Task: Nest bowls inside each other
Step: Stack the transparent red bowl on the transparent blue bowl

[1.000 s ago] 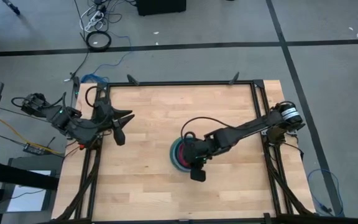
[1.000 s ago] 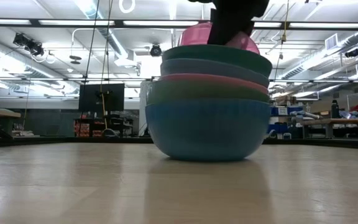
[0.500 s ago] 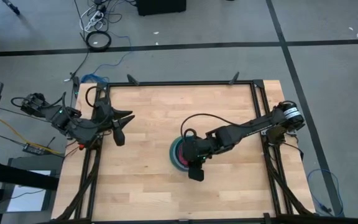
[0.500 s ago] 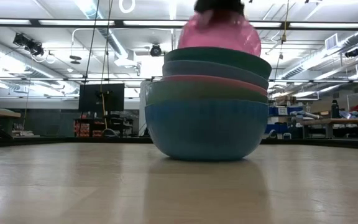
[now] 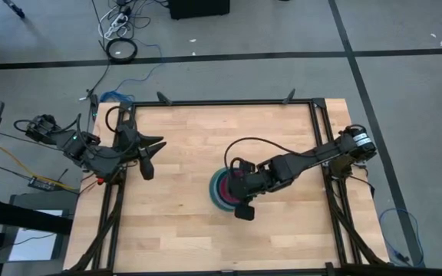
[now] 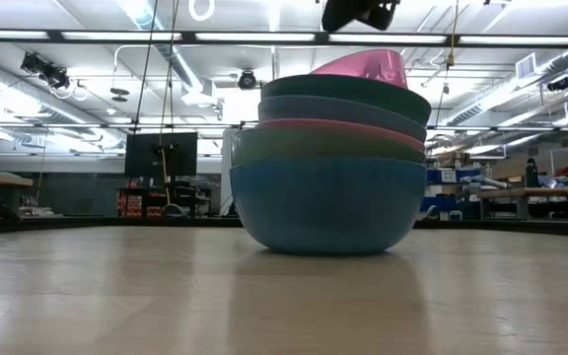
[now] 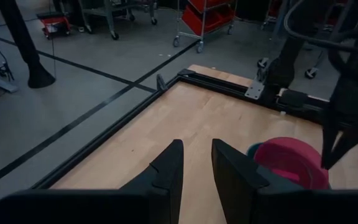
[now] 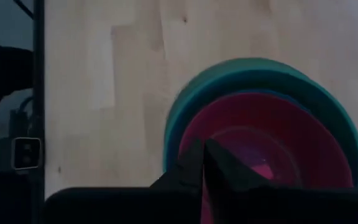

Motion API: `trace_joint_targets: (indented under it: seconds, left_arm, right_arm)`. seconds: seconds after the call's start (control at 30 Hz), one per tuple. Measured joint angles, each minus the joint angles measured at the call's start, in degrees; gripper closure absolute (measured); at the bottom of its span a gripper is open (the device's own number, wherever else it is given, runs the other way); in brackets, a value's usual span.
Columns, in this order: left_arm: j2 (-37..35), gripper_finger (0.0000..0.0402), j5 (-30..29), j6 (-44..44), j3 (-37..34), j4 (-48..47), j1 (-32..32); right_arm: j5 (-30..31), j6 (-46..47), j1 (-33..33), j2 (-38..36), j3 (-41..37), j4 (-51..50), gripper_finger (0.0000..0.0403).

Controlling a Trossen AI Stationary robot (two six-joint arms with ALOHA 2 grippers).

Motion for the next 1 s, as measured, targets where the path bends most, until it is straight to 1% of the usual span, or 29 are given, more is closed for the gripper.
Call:
trace_joint_targets:
  seconds: [0.13, 0.33, 0.47, 0.67, 0.77, 1.0]
  left_arm:
    - [0.0, 0.031, 0.0, -0.1, 0.0, 0.0, 0.01]
    - [0.0, 0.031, 0.33, -0.15, 0.0, -0.06, 0.01]
    - [0.0, 0.031, 0.48, -0.05, 0.0, -0.07, 0.01]
    - [0.0, 0.031, 0.49, 0.02, 0.0, -0.08, 0.02]
    - [0.0, 0.031, 0.5, 0.0, 0.0, -0.09, 0.02]
    - [0.0, 0.031, 0.5, 0.0, 0.0, -0.09, 0.0]
  right_arm:
    - [0.73, 0.88, 0.09, 0.0, 0.0, -0.52, 0.0402]
    - [1.86, 6.02, 0.33, 0.02, -0.36, -10.6, 0.0403]
    - [2.32, 8.11, 0.7, 0.11, -1.96, -12.53, 0.0403]
    - [1.76, 9.56, 0.67, 0.19, -5.34, -11.64, 0.0403]
    - [1.87, 9.5, 0.7, 0.17, -6.44, -9.14, 0.0403]
    - [1.9, 7.49, 0.38, 0.17, -6.58, -4.68, 0.0403]
